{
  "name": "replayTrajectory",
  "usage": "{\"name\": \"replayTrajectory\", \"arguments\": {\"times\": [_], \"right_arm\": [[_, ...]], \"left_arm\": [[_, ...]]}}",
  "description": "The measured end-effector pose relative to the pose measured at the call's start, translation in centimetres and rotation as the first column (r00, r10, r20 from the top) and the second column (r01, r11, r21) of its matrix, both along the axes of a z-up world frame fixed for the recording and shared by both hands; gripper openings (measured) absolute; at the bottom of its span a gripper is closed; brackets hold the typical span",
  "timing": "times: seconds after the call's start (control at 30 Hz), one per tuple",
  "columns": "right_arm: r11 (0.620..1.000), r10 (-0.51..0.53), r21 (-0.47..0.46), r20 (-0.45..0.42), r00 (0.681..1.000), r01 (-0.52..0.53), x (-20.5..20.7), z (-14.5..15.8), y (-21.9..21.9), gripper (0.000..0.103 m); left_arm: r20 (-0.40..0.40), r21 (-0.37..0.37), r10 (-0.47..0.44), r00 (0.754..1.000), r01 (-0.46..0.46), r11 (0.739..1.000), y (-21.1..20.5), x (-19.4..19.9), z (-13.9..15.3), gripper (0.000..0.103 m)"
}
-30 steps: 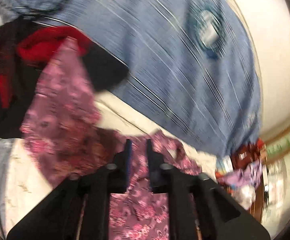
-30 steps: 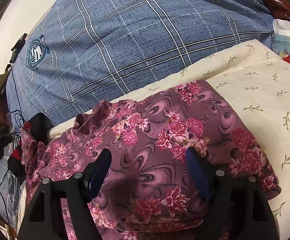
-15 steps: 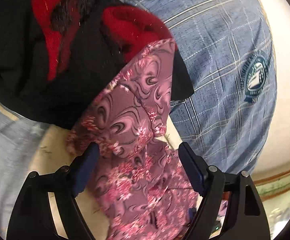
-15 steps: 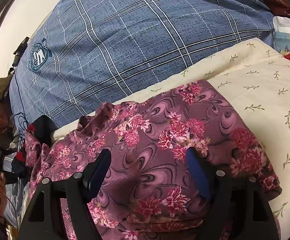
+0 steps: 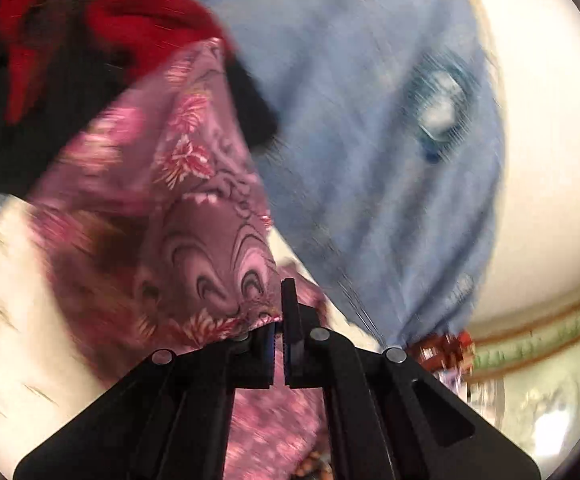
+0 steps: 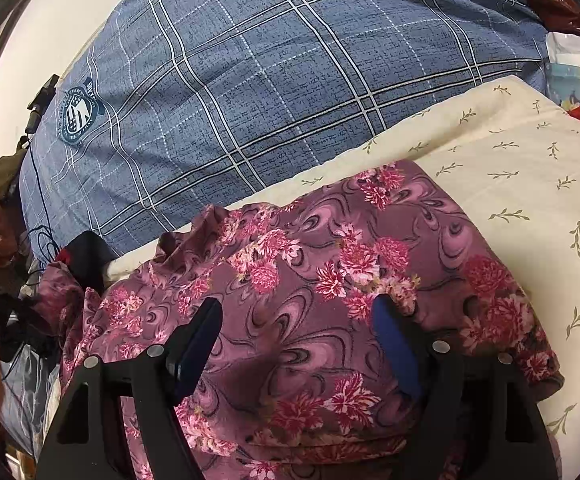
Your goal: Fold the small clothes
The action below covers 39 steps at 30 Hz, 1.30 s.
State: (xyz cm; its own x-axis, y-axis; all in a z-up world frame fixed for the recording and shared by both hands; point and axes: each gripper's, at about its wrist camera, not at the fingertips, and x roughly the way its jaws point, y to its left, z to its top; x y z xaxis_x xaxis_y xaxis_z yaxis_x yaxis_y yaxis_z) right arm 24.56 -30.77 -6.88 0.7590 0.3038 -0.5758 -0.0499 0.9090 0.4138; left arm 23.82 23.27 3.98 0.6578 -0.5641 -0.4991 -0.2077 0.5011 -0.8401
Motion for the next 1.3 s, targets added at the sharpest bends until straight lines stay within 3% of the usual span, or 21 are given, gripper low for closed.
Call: {"name": "replayTrajectory", "arguments": {"times": [0.2,0.4,0.5,0.57,0.63,0.77,0.83,0.9,0.93,1.03,1.17,1.23,1.3], "right_arm": [[1.000,0.003,0.020,0.008,1.000,-0.003,-0.2,0.0,-0.4,0.079],[0.999,0.004,0.035,0.015,1.000,-0.004,-0.3,-0.1,-0.6,0.079],[0.999,0.005,0.046,0.021,1.000,-0.006,-0.3,-0.1,-0.7,0.079],[0.999,0.006,0.053,0.023,1.000,-0.007,-0.4,-0.1,-0.8,0.079],[0.998,0.008,0.059,0.023,1.000,-0.010,-0.4,-0.1,-0.8,0.079],[0.997,0.020,0.077,0.015,1.000,-0.021,-0.4,0.0,-1.0,0.080],[0.996,0.037,0.086,-0.010,0.999,-0.036,-0.3,0.4,-1.1,0.079],[0.994,0.063,0.089,-0.024,0.998,-0.061,-0.7,1.3,-0.5,0.081],[0.991,0.078,0.106,-0.012,0.997,-0.076,-1.0,1.7,-0.2,0.081],[0.981,0.165,0.100,0.022,0.986,-0.166,-2.1,3.2,2.8,0.082],[0.952,0.299,-0.086,0.041,0.953,-0.295,-3.8,4.0,8.2,0.084],[0.931,0.316,-0.205,0.037,0.948,-0.303,-4.0,3.7,10.6,0.084],[0.926,0.297,-0.247,0.013,0.955,-0.285,-3.0,3.2,12.0,0.083]], "left_arm": [[0.031,0.006,-0.189,0.981,0.189,0.982,-11.0,1.1,1.7,0.001],[-0.046,-0.031,-0.304,0.951,0.303,0.952,-20.6,3.7,-1.3,0.001],[-0.090,-0.039,-0.330,0.940,0.327,0.944,-22.6,3.9,-3.0,0.001],[-0.114,-0.046,-0.358,0.927,0.355,0.934,-23.3,3.3,-3.8,0.009],[-0.123,-0.054,-0.405,0.906,0.401,0.914,-23.9,2.8,-4.0,0.045],[-0.027,-0.001,-0.438,0.898,0.439,0.899,-21.3,-0.3,-2.0,0.056],[0.039,0.060,-0.384,0.922,0.382,0.922,-18.0,-2.3,-1.1,0.075],[0.071,0.147,-0.247,0.966,0.234,0.961,-13.6,-4.3,-0.8,0.082],[0.078,0.148,-0.205,0.976,0.192,0.970,-12.3,-4.7,-1.1,0.082],[0.092,0.019,-0.109,0.990,0.108,0.994,-7.8,-5.6,-3.1,0.082],[0.054,-0.044,-0.074,0.996,0.076,0.996,-5.5,-5.2,-4.6,0.082],[0.047,-0.077,-0.076,0.996,0.079,0.994,-5.7,-5.1,-5.1,0.082],[0.042,-0.081,-0.074,0.996,0.077,0.994,-5.5,-4.9,-5.1,0.082]]}}
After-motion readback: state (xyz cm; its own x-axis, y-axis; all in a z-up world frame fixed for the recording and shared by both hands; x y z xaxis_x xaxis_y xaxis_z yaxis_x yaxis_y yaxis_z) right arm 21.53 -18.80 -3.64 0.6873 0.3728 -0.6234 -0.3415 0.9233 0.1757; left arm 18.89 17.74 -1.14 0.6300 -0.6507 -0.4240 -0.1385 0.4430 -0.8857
